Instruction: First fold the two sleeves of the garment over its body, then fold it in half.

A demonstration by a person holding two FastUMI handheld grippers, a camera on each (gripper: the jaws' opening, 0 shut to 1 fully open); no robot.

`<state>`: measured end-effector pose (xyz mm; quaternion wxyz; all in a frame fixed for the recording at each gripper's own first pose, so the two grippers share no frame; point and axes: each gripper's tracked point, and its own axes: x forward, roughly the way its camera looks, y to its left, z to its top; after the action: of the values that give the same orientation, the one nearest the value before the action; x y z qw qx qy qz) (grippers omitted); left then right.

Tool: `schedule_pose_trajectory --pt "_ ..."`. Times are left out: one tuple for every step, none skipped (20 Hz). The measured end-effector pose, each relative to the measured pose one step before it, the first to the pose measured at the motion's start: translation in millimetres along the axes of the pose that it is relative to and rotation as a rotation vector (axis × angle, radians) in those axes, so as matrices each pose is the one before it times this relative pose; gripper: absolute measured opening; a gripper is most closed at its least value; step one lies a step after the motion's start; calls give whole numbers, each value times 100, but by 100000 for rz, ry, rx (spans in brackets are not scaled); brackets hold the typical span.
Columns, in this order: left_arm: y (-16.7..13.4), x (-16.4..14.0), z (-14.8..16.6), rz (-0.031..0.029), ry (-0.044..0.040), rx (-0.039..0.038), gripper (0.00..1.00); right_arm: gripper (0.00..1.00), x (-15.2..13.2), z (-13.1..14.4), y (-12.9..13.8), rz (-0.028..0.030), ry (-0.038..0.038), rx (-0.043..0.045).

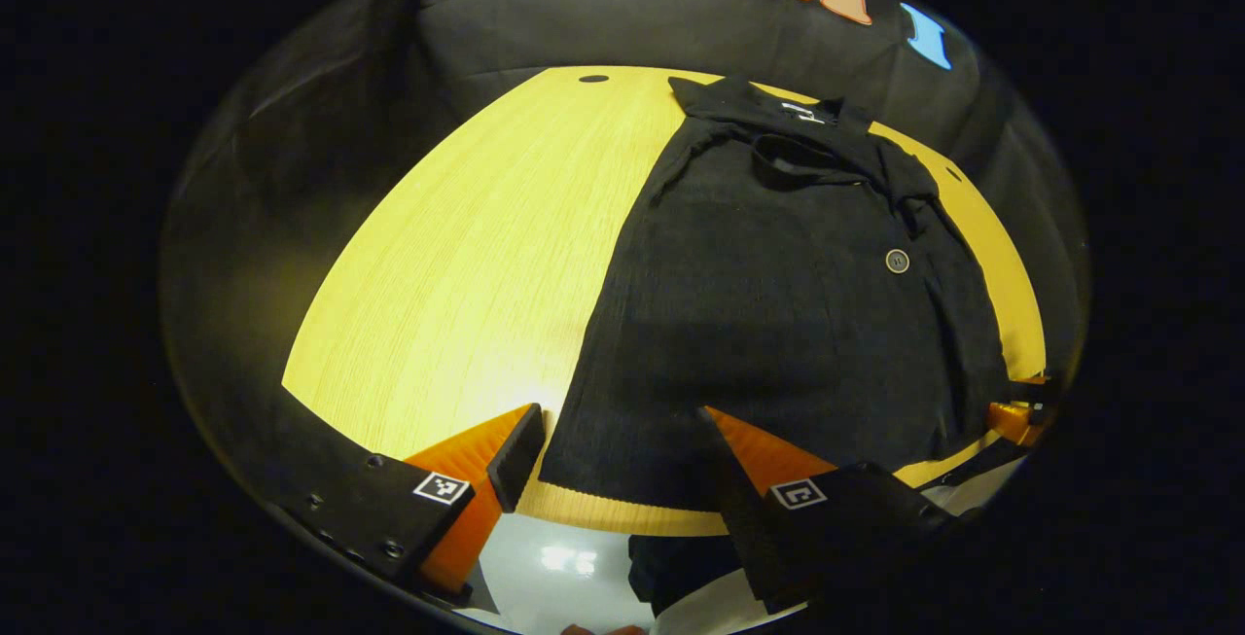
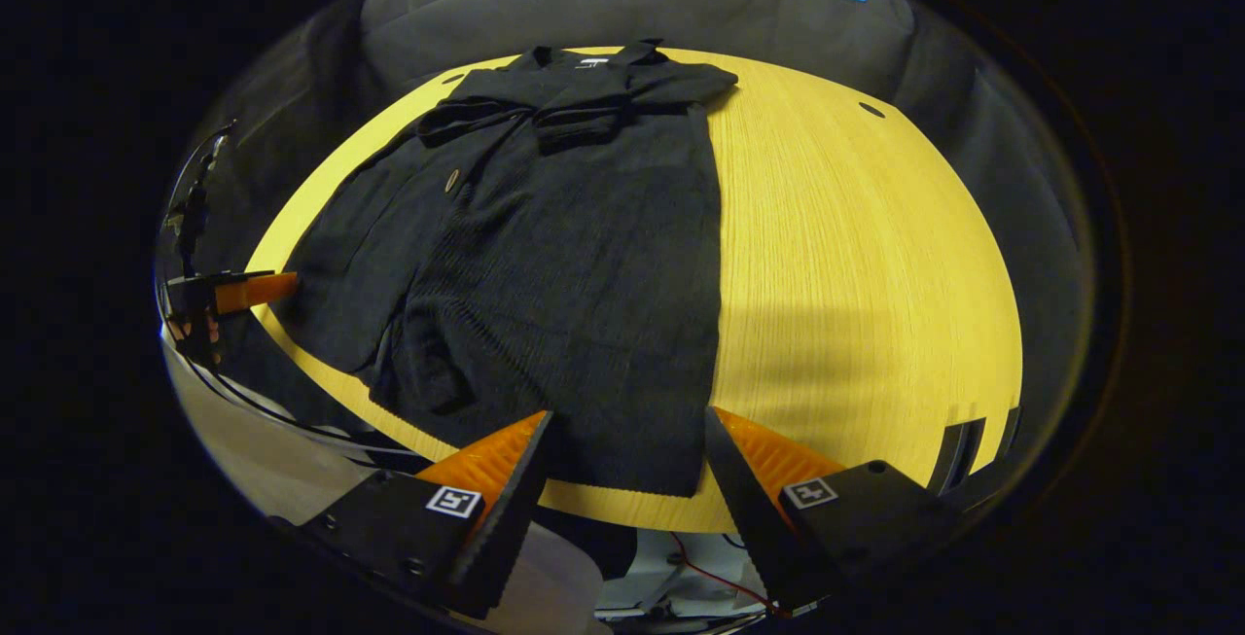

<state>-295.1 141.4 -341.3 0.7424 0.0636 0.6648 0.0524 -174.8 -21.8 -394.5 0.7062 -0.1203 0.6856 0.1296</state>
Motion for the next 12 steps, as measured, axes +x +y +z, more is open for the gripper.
schedule_pose_trajectory --pt "115 -6 -102 -152 612 575 95 89 97 2 -71 225 64 322" --pt "-122 -31 128 -437 27 -190 95 89 -98 90 -49 448 202 523" --pt "59 -84 -99 -14 897 69 94 90 76 -87 -129 78 116 617" --pt "77 93 111 -216 133 34 94 89 -25 133 -256 -33 25 536" --pt "229 -107 7 -239 638 333 91 82 53 176 -397 -143 -5 561" --pt "88 13 36 -354 237 455 87 76 -12 -163 -417 -505 -239 741" --pt "233 -200 9 -504 337 452 80 64 78 -70 -162 593 147 1022" --pt "204 -124 -3 -90 244 448 70 52 -82 137 -403 -2 40 1434" --pt "-229 -264 -159 -308 -107 137 59 40 13 73 -294 297 47 1760" --pt "-820 151 137 -469 307 6 55 34 -26 68 -258 889 76 2029" --pt "-1237 747 532 -651 151 7 41 24 65 167 -14 1590 -221 2643" --pt "-466 407 375 -1003 -35 -431 37 13 -46 -98 369 3123 453 3160"
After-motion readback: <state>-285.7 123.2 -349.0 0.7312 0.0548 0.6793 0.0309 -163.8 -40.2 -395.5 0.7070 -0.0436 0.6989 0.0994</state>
